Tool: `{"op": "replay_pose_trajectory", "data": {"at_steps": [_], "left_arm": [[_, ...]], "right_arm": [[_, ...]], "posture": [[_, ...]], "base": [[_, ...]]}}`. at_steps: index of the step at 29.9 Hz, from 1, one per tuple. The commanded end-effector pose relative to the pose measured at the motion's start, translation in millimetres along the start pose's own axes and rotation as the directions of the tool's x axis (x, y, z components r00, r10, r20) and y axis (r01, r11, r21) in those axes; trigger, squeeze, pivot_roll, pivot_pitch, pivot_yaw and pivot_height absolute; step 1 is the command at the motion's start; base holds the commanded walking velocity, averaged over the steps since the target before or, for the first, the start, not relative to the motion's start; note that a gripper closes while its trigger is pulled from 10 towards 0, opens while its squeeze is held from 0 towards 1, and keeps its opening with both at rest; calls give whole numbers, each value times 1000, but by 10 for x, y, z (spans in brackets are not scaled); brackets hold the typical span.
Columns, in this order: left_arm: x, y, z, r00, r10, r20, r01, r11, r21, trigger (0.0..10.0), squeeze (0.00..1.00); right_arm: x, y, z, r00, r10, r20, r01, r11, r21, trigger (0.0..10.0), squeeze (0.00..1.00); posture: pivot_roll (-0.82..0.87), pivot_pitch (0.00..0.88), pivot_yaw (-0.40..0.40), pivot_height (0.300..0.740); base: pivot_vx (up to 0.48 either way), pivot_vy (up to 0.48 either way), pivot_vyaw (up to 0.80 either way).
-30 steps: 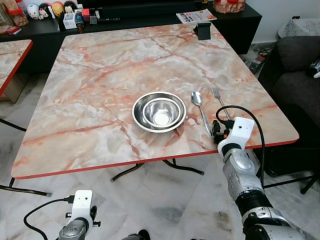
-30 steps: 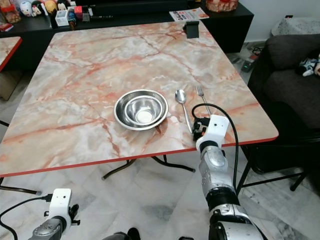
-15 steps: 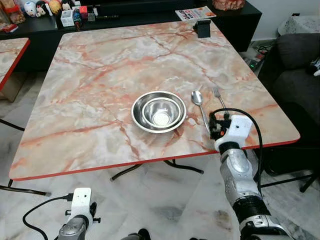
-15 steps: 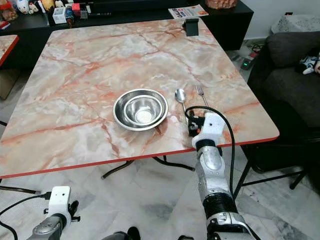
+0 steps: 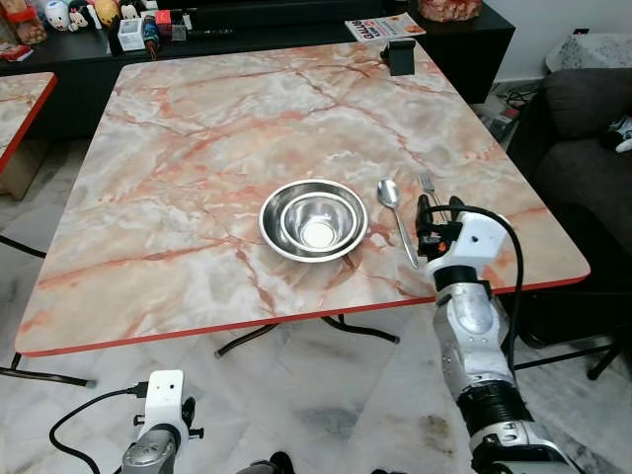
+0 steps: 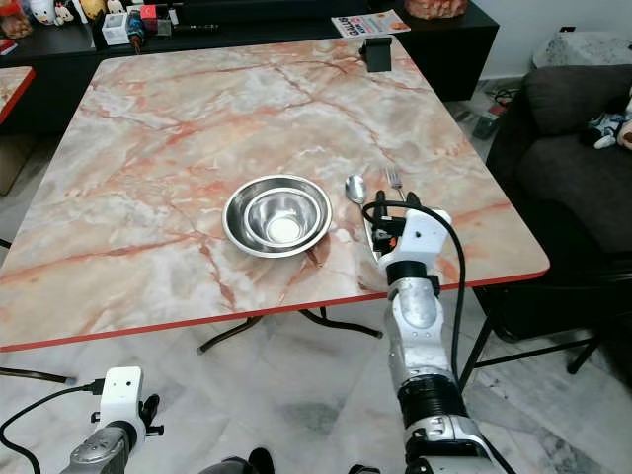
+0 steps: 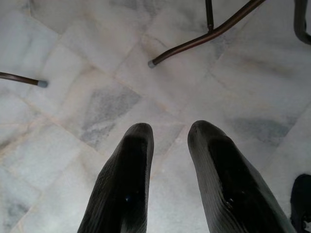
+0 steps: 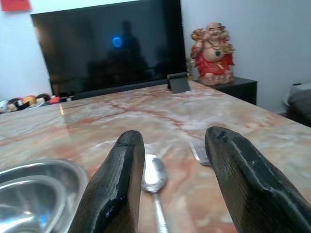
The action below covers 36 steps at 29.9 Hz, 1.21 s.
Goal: Setting the table
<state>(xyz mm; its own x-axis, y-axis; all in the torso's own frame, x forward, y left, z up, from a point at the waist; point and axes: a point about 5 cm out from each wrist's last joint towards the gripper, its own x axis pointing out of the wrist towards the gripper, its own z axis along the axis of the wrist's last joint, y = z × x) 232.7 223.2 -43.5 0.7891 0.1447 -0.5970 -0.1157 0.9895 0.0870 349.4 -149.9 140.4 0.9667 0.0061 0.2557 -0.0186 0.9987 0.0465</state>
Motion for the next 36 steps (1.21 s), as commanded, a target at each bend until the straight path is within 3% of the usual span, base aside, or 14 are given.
{"op": "replay_pose_trajectory", "data": {"at_steps": [1,10,16,22,26,36], "left_arm": [[-14,36,-38,1000,26,-9,-26,1000,-18,10000,0],[-25,54,-65,999,35,-15,-35,999,-19,10000,0],[-30,60,-80,999,35,-21,-35,999,-13,10000,0],[-33,64,-86,999,36,-21,-37,999,-15,10000,0],[-34,70,-87,999,37,-21,-37,999,-13,10000,0],[-34,86,-81,999,32,-21,-32,999,0,10000,0]], "right_arm": [[37,67,26,1000,16,9,-16,1000,1,10000,0],[89,169,87,999,43,34,-44,999,17,10000,0],[73,190,25,998,59,-3,-59,998,10,10000,0],[49,219,-10,998,70,-10,-69,997,18,10000,0],[51,246,-9,997,75,-7,-75,997,22,10000,0],[39,311,-22,996,92,-5,-92,995,34,10000,0]], "posture": [[48,145,5,740],[52,138,4,740],[60,131,1,740],[67,119,3,740],[67,117,5,740],[67,103,11,740]], "base": [[0,0,0],[0,299,0],[0,0,0],[0,419,0],[0,-435,0],[0,132,0]]}}
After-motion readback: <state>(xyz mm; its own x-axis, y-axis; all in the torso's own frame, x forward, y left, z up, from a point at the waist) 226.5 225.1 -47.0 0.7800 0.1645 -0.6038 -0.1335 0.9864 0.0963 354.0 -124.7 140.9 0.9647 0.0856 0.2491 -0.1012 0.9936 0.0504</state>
